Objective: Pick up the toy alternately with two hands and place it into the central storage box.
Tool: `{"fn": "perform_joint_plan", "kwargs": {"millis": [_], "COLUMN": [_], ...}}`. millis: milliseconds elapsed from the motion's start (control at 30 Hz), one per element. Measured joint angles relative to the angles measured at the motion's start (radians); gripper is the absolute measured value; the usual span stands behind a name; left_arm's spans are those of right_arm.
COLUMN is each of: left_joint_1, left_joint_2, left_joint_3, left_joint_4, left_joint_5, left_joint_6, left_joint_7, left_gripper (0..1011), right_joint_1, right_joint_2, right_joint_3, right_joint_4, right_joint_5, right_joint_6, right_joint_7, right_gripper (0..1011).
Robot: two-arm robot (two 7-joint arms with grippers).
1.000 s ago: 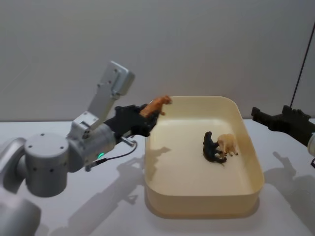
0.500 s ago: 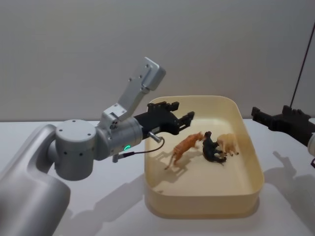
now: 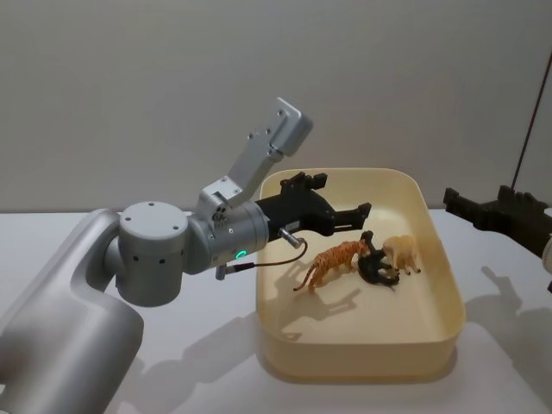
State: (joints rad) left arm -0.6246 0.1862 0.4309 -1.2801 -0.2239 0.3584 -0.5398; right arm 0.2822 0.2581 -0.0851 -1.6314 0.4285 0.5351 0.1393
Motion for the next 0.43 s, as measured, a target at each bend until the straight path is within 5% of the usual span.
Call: {"fn": "perform_joint_plan", "kwargs": {"millis": [433], "left_joint_1": [-0.011], "left_joint_2": [-0.010], "left_joint_3": [0.005], "left_joint_4": [0.018], "left_joint_5": [0.002], "left_joint_6": [-0.004], "left_joint_7": [-0.014], "left_gripper": [1001], "right_joint_1": [0.000], "right_joint_2": [0.000], "right_joint_3": [0.000], "right_joint_4": [0.000], "right_joint_5": [0.000], "right_joint_6": [0.000], "right_joint_7": [0.000], "right_gripper": [1001]}}
